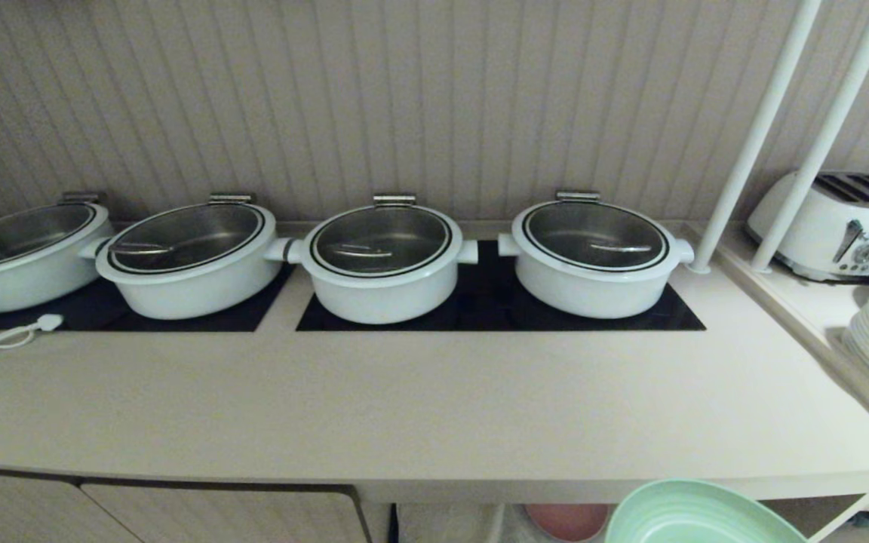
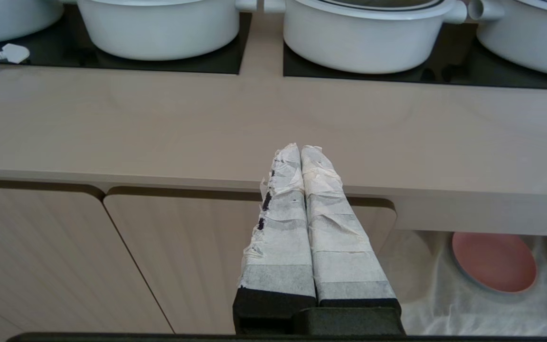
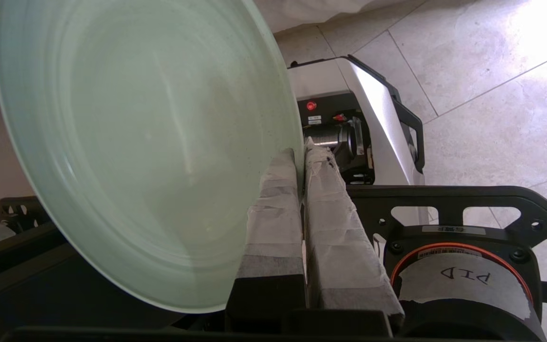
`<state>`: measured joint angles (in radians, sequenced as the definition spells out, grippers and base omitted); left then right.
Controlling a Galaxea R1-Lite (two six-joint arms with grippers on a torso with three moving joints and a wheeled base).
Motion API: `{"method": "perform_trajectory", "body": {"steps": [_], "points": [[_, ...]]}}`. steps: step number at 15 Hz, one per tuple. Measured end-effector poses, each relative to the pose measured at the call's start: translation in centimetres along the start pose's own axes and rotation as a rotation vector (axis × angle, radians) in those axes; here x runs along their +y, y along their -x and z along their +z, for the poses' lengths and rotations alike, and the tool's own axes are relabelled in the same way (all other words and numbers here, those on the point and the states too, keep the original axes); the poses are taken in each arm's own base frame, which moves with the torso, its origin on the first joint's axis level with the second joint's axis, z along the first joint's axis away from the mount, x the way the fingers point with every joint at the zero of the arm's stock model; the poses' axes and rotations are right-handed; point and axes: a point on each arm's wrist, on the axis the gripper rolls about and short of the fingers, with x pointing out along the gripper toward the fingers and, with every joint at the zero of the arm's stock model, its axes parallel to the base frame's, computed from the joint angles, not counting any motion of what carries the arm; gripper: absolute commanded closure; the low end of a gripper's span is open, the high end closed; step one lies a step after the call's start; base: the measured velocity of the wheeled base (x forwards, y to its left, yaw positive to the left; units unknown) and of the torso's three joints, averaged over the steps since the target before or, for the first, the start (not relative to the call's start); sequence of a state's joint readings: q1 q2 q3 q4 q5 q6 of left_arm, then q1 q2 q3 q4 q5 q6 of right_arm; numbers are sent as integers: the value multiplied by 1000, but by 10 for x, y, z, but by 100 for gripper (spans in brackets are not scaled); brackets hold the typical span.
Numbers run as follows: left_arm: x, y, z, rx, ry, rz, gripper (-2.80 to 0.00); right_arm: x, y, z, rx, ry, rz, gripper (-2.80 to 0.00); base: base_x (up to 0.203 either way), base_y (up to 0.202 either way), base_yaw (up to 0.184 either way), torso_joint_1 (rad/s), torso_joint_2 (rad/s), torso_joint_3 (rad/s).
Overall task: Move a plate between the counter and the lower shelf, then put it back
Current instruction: Put the plate in the cupboard
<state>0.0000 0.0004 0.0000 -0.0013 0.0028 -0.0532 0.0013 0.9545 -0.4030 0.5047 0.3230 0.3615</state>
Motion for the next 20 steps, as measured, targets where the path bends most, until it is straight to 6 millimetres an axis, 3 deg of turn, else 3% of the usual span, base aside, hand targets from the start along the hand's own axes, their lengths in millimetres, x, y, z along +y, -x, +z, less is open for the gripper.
{"method": "perform_trajectory", "body": {"steps": [20], "points": [[0,0,0,0,0,-1,0,0,0,1,-2,-4,11,0,0,0,0,0,0,0]]}}
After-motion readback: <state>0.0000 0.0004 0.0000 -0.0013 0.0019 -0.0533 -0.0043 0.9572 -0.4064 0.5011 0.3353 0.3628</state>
